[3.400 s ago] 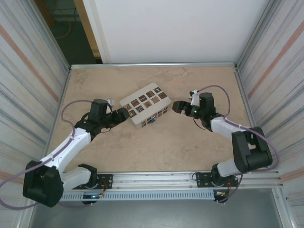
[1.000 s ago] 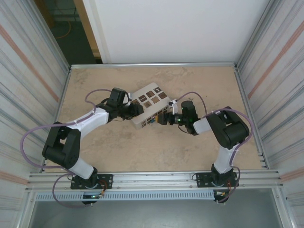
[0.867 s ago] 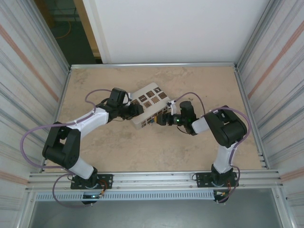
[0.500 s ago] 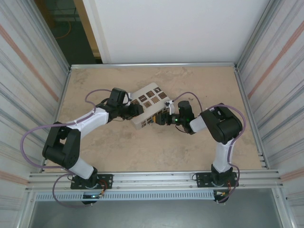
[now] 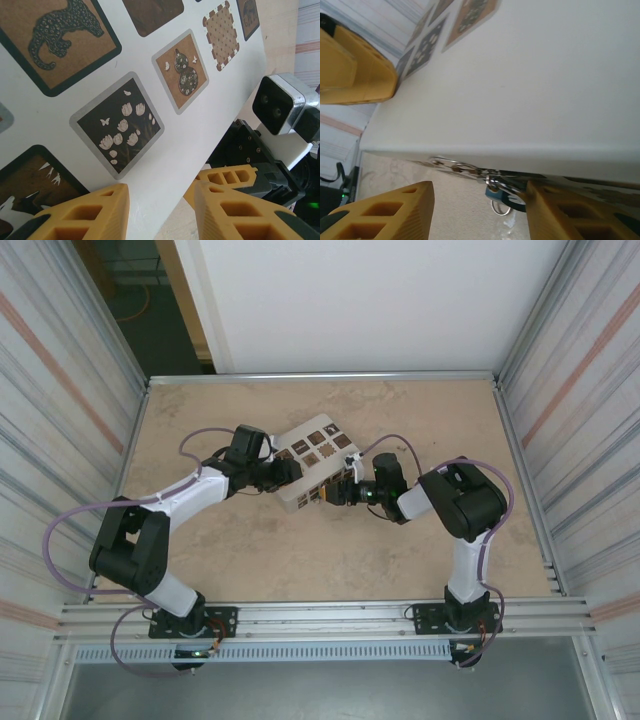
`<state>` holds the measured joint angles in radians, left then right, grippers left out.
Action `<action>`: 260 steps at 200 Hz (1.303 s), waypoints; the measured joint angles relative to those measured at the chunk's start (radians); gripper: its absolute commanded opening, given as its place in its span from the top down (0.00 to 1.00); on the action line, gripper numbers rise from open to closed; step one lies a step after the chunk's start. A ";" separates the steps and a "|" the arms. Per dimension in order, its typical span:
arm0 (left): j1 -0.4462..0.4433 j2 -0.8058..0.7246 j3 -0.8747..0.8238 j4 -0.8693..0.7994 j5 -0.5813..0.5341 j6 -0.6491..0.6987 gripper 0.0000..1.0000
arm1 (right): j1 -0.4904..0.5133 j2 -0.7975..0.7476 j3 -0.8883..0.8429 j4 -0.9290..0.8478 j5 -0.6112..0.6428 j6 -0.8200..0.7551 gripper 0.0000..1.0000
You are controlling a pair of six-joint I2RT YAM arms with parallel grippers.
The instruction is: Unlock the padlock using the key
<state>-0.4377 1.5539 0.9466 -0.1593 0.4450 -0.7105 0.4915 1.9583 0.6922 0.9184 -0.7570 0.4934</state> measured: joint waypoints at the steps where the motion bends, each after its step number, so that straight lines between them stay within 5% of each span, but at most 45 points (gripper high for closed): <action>1: 0.000 0.000 0.000 0.000 0.000 0.000 0.60 | 0.000 0.000 0.000 0.001 -0.001 0.000 0.53; 96: 0.000 0.000 0.000 0.000 0.000 0.000 0.61 | -0.002 0.000 0.000 -0.003 0.008 -0.016 0.70; 195: 0.004 0.000 0.000 0.000 -0.004 0.000 0.61 | -0.011 -0.006 0.000 -0.047 0.030 -0.043 0.99; 260: 0.005 -0.011 -0.023 0.029 -0.006 0.000 0.61 | -0.015 -0.020 -0.019 -0.034 0.035 0.017 1.00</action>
<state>-0.4332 1.5425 0.9237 -0.1307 0.4393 -0.7105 0.4767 1.9385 0.6727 0.8845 -0.7219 0.5106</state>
